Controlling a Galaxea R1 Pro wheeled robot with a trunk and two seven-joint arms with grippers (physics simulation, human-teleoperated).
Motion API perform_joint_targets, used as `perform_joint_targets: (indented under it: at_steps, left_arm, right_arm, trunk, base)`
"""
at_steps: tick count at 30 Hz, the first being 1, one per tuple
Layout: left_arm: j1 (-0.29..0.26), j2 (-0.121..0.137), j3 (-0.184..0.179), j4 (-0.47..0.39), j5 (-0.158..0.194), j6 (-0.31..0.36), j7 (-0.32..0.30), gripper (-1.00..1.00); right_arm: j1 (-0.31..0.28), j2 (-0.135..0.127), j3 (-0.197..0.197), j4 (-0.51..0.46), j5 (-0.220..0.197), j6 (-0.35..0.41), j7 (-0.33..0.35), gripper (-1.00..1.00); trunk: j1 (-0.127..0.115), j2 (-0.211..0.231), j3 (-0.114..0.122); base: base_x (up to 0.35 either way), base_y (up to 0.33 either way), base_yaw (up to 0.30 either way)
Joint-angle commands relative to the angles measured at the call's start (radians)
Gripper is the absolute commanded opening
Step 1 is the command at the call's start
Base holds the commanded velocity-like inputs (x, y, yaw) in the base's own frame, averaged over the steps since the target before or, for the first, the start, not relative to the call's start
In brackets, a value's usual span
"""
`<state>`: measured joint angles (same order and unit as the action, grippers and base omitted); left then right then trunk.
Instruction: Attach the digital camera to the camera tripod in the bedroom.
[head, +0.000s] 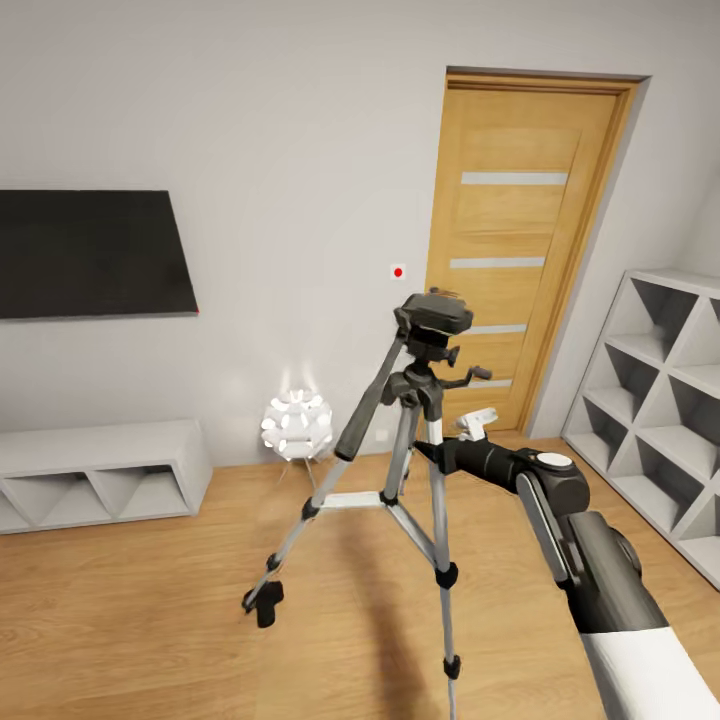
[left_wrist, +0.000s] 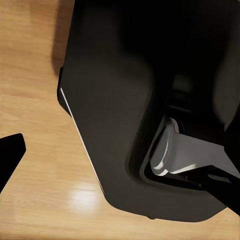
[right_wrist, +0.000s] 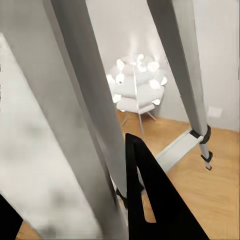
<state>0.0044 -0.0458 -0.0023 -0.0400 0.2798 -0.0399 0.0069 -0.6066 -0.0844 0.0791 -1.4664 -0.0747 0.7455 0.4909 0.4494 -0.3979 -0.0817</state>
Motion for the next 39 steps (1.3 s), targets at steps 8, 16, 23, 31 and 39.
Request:
perform_joint_targets:
  at_steps: [8,16,23,31,39]
  left_arm:
    - [0.000,0.000,-0.001,-0.001,0.006,-0.002,0.001,1.00]
    - [0.000,0.000,-0.001,-0.001,0.007,-0.002,0.001,1.00]
    - [0.000,-0.001,0.000,-0.001,0.006,-0.002,0.001,1.00]
    - [0.000,-0.002,-0.001,-0.001,0.006,-0.002,0.001,1.00]
    - [0.000,-0.002,-0.001,-0.001,0.006,-0.002,0.001,1.00]
  right_arm:
    - [-0.001,-0.004,-0.046,-0.014,-0.013,0.022,0.028,-1.00]
    - [-0.001,-0.004,-0.051,-0.015,-0.007,0.024,0.030,-1.00]
    - [-0.001,-0.010,-0.050,-0.015,-0.004,0.026,0.029,-1.00]
    - [-0.001,-0.012,-0.049,-0.008,-0.004,0.033,0.029,-1.00]
    - [-0.001,-0.011,-0.048,0.000,0.031,0.050,0.028,-1.00]
  trunk:
    - [0.001,-0.002,-0.002]
    - [0.001,-0.002,-0.002]
    - [0.001,-0.002,-0.002]
    - [0.001,-0.002,-0.002]
    - [0.001,-0.002,-0.002]
  base:
    - [0.000,0.000,0.000]
    - [0.000,0.000,0.000]
    - [0.000,0.000,0.000]
    - [0.000,-0.106,0.000]
    - [0.000,-0.260,0.000]
